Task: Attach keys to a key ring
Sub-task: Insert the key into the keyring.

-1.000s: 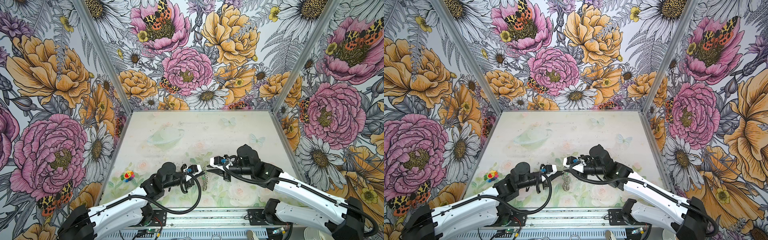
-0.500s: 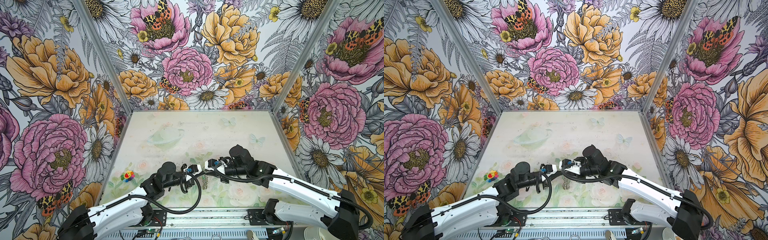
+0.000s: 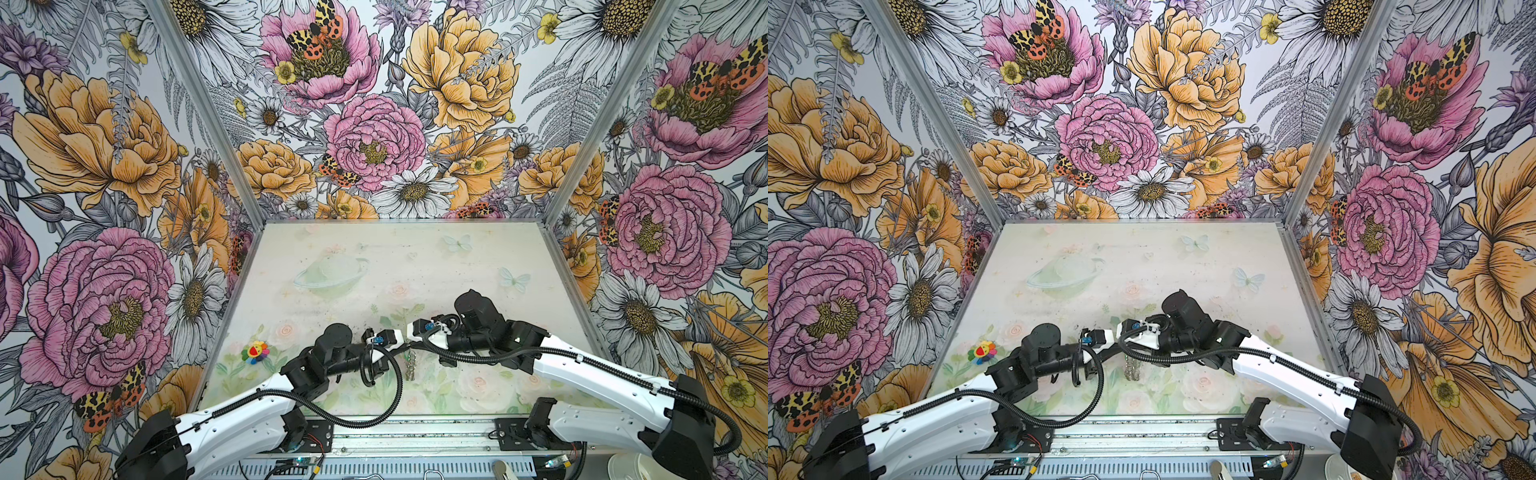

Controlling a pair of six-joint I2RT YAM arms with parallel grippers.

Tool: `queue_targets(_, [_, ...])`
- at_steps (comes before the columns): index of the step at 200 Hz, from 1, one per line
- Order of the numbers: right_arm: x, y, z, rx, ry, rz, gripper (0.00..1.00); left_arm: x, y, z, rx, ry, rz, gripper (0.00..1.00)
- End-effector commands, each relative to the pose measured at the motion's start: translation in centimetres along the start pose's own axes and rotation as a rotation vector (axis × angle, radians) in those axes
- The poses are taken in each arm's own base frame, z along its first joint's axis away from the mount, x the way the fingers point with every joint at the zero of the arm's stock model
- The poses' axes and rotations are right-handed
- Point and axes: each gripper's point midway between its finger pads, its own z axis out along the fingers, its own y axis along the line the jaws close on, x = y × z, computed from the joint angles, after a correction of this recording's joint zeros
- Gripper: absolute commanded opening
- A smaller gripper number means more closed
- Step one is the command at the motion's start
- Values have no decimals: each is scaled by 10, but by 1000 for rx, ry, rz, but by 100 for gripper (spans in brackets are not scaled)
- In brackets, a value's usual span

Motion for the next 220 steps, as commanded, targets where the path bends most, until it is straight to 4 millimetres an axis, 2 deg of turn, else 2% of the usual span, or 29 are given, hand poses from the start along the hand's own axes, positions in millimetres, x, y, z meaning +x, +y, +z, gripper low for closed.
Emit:
queue_targets(1, [-18,-3,-2,7,-39,-18,0,-26,-1,-1,17,-72,33,0])
queue_targets(18, [-21,-7,-6,36,-50,-20,0,-25,1,-1,5,-73,31,0])
queue_targets(39, [-33,-14,-18,72,-128,-6,0,-27,3,-4,-7,-92,26,9])
queue_targets(48, [-42,-11,-22,60,-185,-3,0,-29,4,-5,-12,-104,23,12])
queue_targets(71, [-63,-4,-28,23,-331,11,0,-33,4,-9,-16,-131,20,13])
queue_targets(97, [-76,-1,-29,6,-461,13,0,-35,3,-11,-13,-151,16,13])
queue_targets(122, [-76,1,-25,11,-489,6,0,-37,3,-12,-15,-162,12,14])
queue_targets(153, [-81,0,-37,63,-565,-13,0,-36,4,-12,-17,-162,6,14])
queue_targets(169, [-79,1,-36,57,-560,-8,0,-37,5,-12,-20,-165,7,13])
queue_targets(184, [-73,1,-31,54,-542,-1,0,-39,5,-13,-22,-170,7,11])
queue_targets(201, [-62,1,-25,57,-479,-1,0,-38,6,-13,-28,-166,7,0])
queue_targets(220, [-46,-4,-22,91,-352,-11,0,-33,8,-10,-35,-136,9,0])
